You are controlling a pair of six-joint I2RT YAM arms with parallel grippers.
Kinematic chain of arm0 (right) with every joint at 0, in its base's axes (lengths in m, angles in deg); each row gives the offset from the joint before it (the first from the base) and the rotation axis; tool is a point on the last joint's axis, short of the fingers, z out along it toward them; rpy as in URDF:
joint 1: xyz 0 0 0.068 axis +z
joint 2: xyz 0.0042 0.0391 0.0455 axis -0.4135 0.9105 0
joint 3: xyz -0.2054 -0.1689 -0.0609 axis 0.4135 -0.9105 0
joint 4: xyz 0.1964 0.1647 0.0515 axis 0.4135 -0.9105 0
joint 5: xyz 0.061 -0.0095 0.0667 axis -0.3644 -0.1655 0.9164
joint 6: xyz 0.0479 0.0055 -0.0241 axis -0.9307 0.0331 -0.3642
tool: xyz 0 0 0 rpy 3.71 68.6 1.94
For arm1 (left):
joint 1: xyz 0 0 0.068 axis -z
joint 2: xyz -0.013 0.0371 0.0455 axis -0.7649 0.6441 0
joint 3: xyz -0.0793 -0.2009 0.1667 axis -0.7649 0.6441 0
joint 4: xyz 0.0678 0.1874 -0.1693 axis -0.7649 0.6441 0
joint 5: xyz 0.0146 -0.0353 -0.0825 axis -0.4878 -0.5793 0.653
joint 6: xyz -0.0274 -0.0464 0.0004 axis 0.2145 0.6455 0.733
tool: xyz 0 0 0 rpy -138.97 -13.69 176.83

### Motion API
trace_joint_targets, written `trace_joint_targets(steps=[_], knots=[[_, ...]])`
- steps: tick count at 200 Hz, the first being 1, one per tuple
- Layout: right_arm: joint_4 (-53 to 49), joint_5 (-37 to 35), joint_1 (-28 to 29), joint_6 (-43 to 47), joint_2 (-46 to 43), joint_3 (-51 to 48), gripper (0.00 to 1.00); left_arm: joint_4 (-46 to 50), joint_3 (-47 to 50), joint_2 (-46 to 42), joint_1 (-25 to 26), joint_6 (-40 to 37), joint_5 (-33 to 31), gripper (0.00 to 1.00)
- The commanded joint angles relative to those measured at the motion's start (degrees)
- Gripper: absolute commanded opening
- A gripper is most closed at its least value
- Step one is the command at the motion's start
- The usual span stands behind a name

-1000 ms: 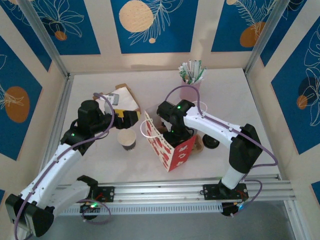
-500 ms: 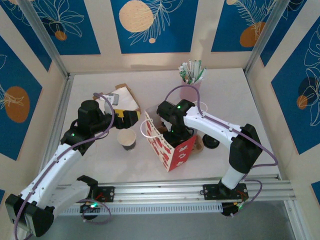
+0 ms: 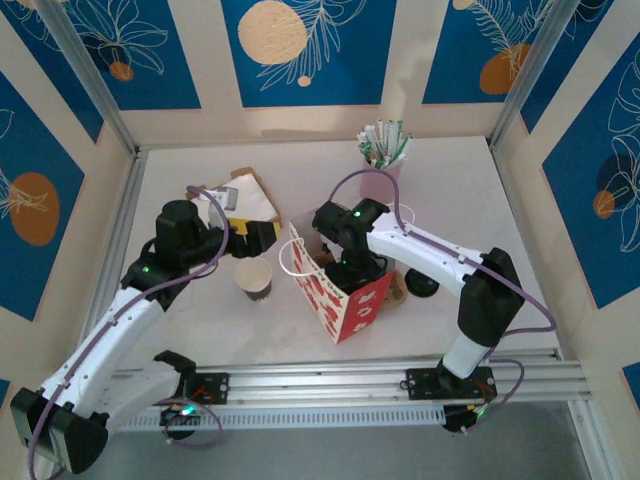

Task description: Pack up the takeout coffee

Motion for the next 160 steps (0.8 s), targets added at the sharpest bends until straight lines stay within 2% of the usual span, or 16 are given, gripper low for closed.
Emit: trace_joint_targets(steps=[1, 160], knots=[[-1.79, -1.36, 0.24, -0.83, -0.99, 1.67, 0.87, -1.52, -0.75, 0.21, 0.81, -1.55, -0.49, 0.99], [-3.53, -2.46, 0.24, -0.92, -1.68, 4.83, 0.87, -1.29, -1.70, 2.59, 1.17, -1.55, -0.04, 0.99]])
